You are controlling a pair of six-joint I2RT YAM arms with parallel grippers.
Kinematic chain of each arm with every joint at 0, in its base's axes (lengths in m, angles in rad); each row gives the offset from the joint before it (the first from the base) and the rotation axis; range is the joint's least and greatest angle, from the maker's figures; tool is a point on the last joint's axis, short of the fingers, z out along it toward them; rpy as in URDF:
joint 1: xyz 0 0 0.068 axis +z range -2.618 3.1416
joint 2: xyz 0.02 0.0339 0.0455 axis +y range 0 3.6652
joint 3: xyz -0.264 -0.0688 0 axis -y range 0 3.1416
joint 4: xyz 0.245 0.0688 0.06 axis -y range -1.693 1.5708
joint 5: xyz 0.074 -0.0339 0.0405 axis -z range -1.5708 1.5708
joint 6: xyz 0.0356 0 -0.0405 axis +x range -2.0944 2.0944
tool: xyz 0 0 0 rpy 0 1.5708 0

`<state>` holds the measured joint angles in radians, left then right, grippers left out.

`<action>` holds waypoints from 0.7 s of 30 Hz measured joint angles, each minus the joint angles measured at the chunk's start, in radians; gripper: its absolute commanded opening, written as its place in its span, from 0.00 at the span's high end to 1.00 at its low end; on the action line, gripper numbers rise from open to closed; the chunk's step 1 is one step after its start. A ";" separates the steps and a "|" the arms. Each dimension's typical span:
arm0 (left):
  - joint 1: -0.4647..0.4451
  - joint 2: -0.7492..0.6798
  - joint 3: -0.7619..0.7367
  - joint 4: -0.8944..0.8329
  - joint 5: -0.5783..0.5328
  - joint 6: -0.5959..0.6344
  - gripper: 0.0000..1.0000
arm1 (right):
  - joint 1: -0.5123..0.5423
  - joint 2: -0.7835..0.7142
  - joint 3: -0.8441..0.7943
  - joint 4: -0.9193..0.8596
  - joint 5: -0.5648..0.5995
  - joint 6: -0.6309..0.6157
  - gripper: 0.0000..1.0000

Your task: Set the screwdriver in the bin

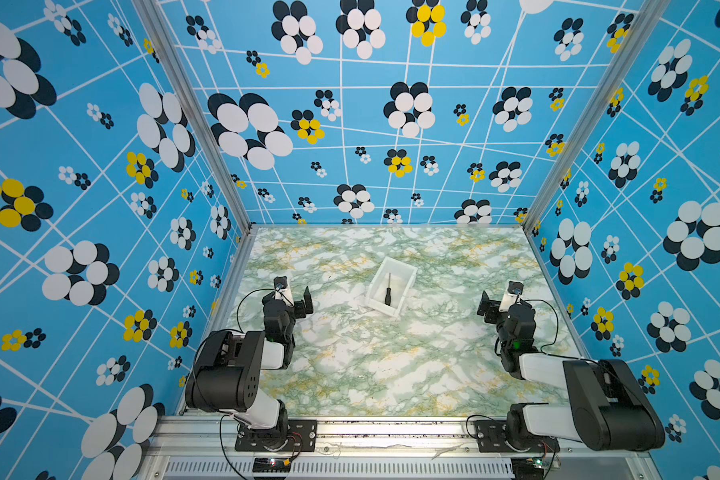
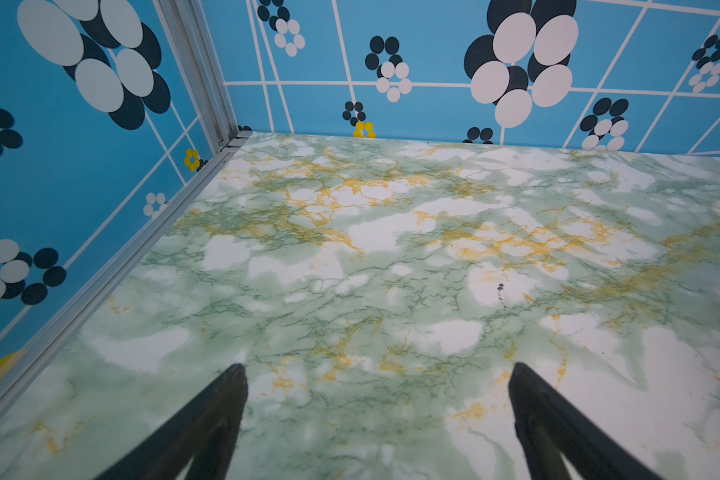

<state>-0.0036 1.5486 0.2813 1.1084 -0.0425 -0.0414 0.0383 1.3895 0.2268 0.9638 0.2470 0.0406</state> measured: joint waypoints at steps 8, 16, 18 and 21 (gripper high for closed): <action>0.000 0.000 0.000 0.000 0.005 0.000 0.01 | -0.004 0.163 0.106 -0.016 -0.070 -0.008 0.01; 0.000 0.000 -0.004 0.013 0.008 0.001 0.01 | -0.010 0.163 0.156 -0.045 -0.074 -0.007 0.01; 0.000 0.000 -0.015 0.029 0.008 0.000 0.01 | -0.010 0.163 0.156 -0.054 -0.074 -0.008 0.01; 0.000 0.000 -0.036 0.056 0.008 0.000 0.01 | -0.010 0.163 0.156 -0.066 -0.074 -0.008 0.01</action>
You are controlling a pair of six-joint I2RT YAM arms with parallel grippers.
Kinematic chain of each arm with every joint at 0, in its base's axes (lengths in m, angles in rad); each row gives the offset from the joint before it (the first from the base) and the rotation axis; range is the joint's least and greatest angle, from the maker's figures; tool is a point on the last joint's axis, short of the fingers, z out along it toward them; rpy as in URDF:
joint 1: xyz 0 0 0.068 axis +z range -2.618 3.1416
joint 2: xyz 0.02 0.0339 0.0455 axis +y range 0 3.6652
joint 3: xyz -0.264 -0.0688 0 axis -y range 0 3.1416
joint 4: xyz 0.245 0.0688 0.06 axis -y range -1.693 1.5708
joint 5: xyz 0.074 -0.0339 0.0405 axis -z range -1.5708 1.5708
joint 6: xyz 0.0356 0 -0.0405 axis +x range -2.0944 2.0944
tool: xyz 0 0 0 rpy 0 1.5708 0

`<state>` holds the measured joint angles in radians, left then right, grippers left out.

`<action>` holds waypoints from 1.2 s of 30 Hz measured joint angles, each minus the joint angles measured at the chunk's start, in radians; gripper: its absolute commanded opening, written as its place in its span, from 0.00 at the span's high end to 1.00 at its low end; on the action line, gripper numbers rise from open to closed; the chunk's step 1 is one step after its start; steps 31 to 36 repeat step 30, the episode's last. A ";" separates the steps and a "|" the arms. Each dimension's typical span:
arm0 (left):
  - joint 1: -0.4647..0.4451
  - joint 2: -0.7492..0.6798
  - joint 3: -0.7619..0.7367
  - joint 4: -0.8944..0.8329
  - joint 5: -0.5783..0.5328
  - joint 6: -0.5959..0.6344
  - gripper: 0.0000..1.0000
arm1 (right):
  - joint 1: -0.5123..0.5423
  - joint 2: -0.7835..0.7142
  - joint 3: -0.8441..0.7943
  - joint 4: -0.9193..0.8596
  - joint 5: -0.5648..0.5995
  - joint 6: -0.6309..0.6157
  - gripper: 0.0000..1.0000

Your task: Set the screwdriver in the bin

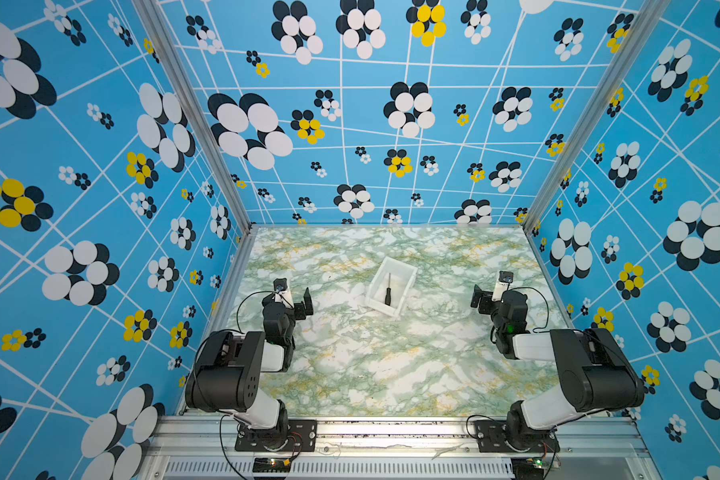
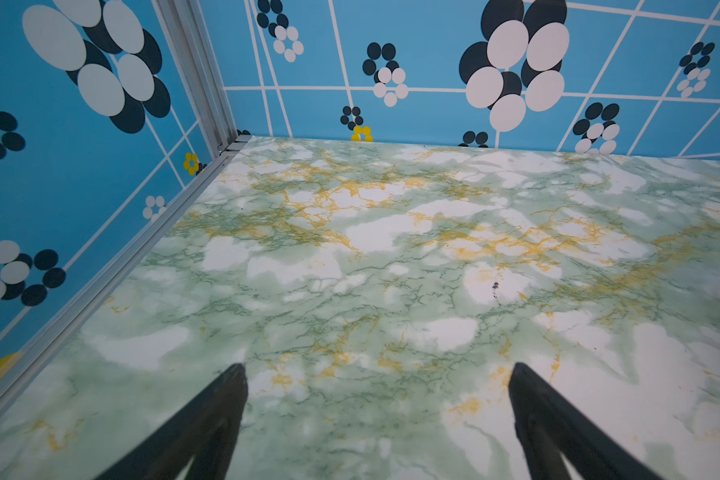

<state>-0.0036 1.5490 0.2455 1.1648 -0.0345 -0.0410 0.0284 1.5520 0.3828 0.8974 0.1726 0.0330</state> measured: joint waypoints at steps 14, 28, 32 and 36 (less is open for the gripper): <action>0.000 0.014 -0.029 0.072 -0.005 0.000 0.01 | 0.000 0.000 0.000 -0.004 0.000 0.000 0.01; 0.000 0.014 -0.029 0.078 -0.005 0.000 0.01 | 0.000 0.000 0.000 -0.004 0.000 0.000 0.01; 0.000 0.014 -0.029 0.078 -0.005 0.000 0.01 | 0.000 0.000 0.000 -0.004 0.000 0.000 0.01; 0.000 0.014 -0.029 0.078 -0.005 0.000 0.01 | 0.000 0.000 0.000 -0.004 0.000 0.000 0.01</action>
